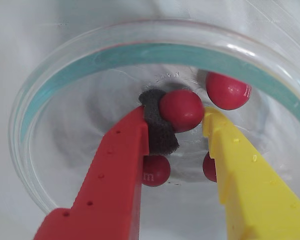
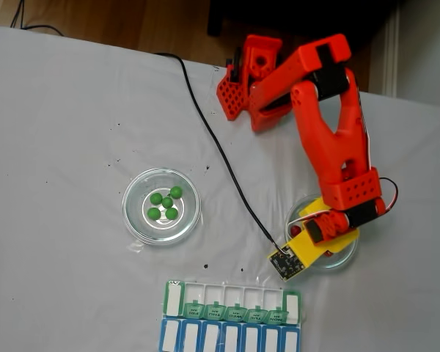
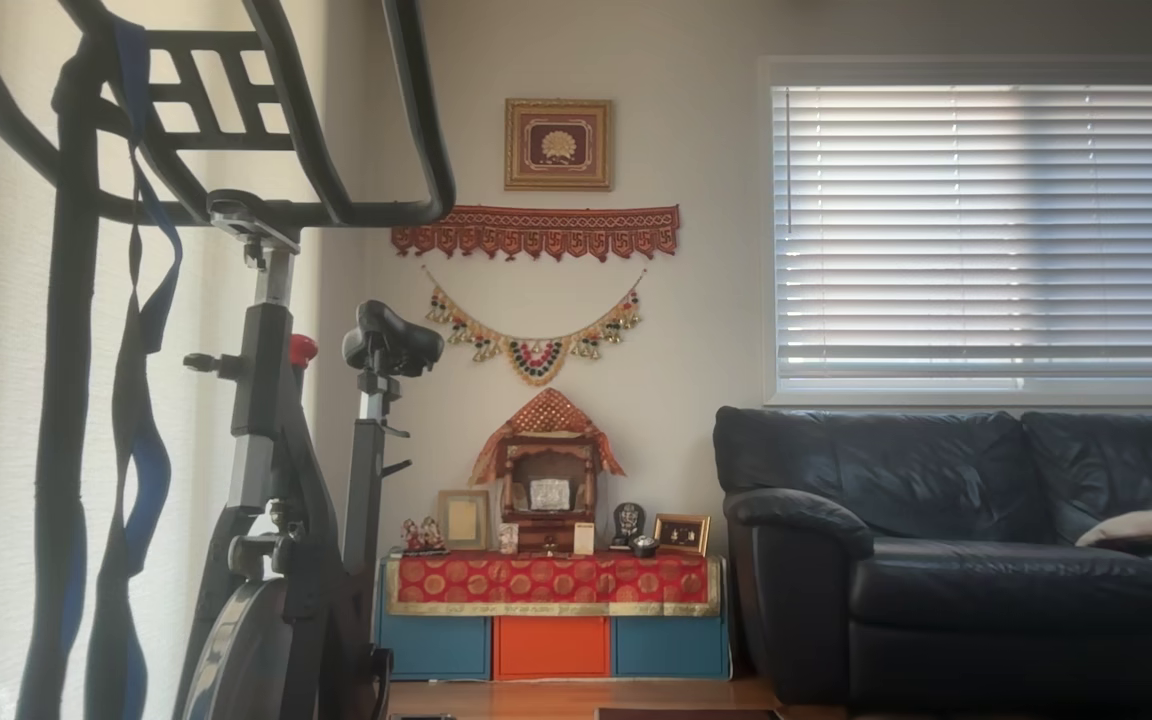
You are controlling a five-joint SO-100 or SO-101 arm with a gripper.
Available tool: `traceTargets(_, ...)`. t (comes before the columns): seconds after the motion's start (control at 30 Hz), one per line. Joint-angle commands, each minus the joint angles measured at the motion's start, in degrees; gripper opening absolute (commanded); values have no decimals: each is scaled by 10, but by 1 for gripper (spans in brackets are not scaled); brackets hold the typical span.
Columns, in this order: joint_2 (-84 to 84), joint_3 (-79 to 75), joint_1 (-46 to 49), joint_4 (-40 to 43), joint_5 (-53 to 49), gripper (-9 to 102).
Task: Sort medicines into box.
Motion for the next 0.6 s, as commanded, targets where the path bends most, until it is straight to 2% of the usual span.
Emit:
traceTargets(0.0, 11, -12, -7, 4, 2, 1)
traceTargets(0.57, 119, -9, 5, 49, -4, 1)
